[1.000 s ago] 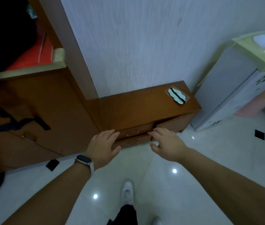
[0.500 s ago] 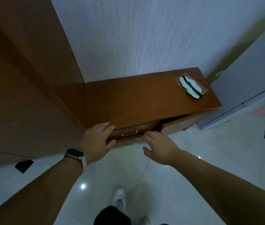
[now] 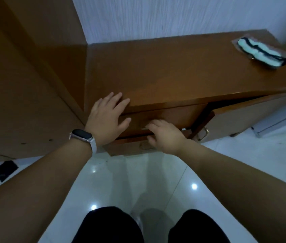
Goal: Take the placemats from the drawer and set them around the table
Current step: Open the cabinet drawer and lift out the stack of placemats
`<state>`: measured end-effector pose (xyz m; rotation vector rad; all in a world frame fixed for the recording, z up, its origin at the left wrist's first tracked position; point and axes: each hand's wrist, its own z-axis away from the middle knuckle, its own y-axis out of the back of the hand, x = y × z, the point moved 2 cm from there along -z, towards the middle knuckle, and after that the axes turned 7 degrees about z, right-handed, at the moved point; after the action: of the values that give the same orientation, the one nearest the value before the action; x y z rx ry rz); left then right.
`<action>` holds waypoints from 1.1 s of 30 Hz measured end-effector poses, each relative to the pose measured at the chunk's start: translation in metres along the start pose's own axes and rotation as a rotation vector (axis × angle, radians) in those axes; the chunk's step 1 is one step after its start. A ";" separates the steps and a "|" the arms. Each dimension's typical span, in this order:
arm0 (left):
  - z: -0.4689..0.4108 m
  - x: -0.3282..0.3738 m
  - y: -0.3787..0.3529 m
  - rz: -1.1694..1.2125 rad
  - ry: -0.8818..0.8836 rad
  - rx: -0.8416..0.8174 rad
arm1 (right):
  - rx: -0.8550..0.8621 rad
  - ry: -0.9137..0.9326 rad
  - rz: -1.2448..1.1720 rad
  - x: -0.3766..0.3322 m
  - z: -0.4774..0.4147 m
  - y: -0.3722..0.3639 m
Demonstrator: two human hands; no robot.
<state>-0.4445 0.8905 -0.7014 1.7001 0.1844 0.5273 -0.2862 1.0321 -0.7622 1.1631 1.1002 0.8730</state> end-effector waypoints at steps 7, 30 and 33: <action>0.004 -0.003 -0.013 -0.071 -0.047 0.131 | 0.031 -0.005 0.011 0.003 -0.016 -0.032; 0.084 0.021 -0.033 -0.027 0.000 0.088 | 0.246 0.027 0.003 -0.019 0.078 -0.061; 0.099 0.026 -0.033 -0.023 -0.020 0.092 | 0.276 0.011 -0.041 -0.025 0.092 -0.064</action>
<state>-0.3726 0.8197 -0.7384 1.7902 0.2166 0.4908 -0.2048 0.9720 -0.8169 1.3577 1.2778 0.7107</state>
